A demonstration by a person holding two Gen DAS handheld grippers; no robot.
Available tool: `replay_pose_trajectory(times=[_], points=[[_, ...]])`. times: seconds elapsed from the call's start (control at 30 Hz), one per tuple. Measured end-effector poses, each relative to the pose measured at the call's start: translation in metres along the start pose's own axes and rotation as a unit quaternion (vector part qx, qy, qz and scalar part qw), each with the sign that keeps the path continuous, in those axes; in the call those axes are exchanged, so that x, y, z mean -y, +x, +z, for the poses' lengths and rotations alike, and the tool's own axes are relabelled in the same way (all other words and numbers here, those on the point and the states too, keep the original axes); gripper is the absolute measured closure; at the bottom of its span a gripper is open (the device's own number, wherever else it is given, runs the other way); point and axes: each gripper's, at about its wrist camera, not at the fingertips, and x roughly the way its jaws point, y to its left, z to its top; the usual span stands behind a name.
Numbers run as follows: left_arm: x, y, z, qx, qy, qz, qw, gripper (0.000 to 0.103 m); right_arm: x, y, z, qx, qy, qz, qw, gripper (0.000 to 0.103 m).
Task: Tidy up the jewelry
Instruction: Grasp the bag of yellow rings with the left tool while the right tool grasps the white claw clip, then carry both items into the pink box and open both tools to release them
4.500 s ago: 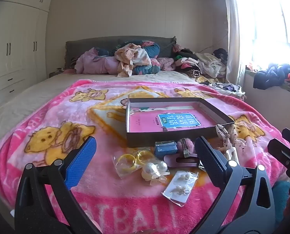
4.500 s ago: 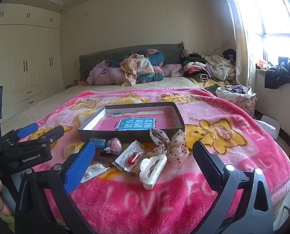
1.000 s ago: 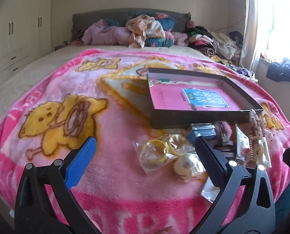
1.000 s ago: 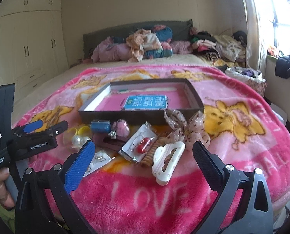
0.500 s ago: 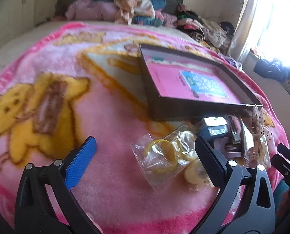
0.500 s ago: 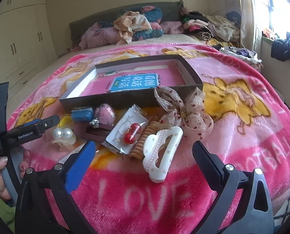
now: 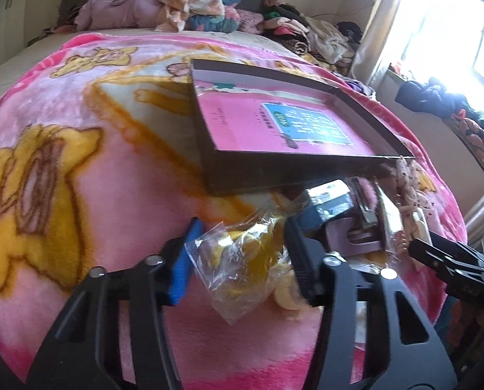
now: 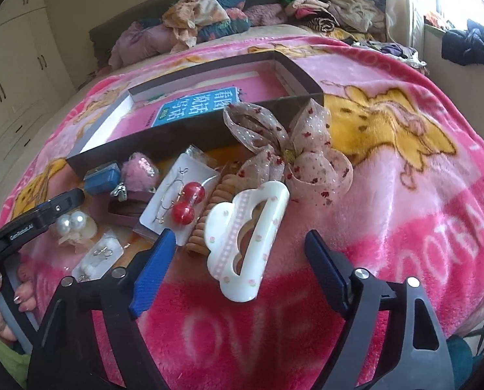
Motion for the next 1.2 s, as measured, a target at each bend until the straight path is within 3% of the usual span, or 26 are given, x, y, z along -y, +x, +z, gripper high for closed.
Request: replay_pose_trajectory(times=[0.13, 0.2, 0.73, 1.2], points=[[0.002, -0.003, 0.000, 0.002, 0.002, -0.020, 0.9998, 0.080, 0.004, 0.002, 0.000, -0.002, 0.009, 0.000, 1.000, 0.043], [0.004, -0.007, 0.000, 0.007, 0.005, -0.027, 0.9996, 0.086, 0.007, 0.002, 0.000, -0.003, 0.011, 0.006, 1.000, 0.061], [0.004, -0.039, 0.024, 0.054, 0.012, -0.015, 0.9984, 0.091, 0.010, -0.034, -0.003, 0.034, 0.006, 0.045, 0.998, 0.064], [0.032, -0.035, 0.059, 0.077, 0.038, -0.017, 0.9961, 0.091, 0.011, -0.066, 0.029, 0.086, 0.002, 0.079, 0.993, 0.068]])
